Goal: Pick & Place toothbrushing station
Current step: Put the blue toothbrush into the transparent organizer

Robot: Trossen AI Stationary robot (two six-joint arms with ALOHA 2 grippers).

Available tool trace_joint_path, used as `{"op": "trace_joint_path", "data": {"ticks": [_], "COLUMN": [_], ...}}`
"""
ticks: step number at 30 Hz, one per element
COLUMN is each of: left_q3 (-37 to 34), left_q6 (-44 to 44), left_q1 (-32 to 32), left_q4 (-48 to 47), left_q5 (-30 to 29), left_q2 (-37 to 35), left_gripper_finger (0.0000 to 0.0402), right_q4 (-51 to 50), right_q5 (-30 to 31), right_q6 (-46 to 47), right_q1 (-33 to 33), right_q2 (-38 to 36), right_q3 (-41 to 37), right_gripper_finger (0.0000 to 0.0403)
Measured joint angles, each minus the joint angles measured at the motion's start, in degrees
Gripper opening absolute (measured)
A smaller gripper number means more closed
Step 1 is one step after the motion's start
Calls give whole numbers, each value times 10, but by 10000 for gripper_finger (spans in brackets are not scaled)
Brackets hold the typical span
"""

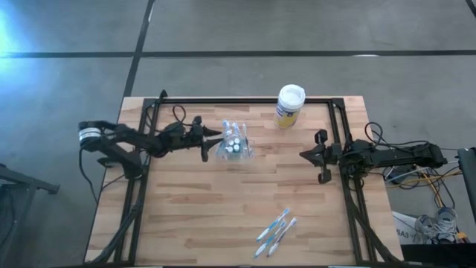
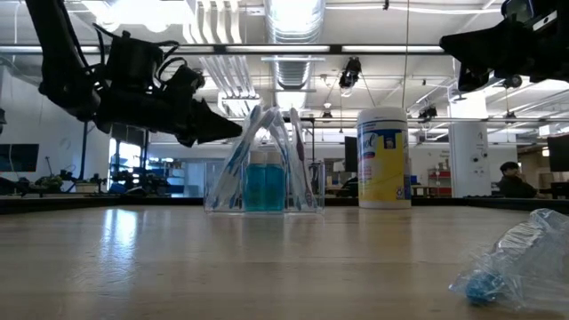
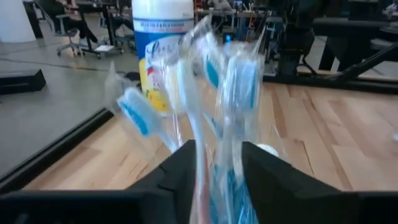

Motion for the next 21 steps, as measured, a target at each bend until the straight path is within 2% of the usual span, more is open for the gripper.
{"op": "trace_joint_path", "data": {"ticks": [5,9,14,21], "left_q3": [0,0,5,45], "left_q6": [0,-1,-22,-33], "left_q1": [0,-1,-5,-41], "left_q4": [-10,-26,-50,-221], "left_q5": [0,3,19,18], "left_q2": [-33,-76,-159,-284], "left_gripper_finger": [179,198,195,165], "right_q4": [0,0,0,0], "right_q5": [0,0,0,0], "right_q6": [3,4,4,4], "right_q1": [0,0,0,0], "right_q2": [0,0,0,0], "right_q3": [0,0,0,0], "right_gripper_finger": [8,8,8,8]}}
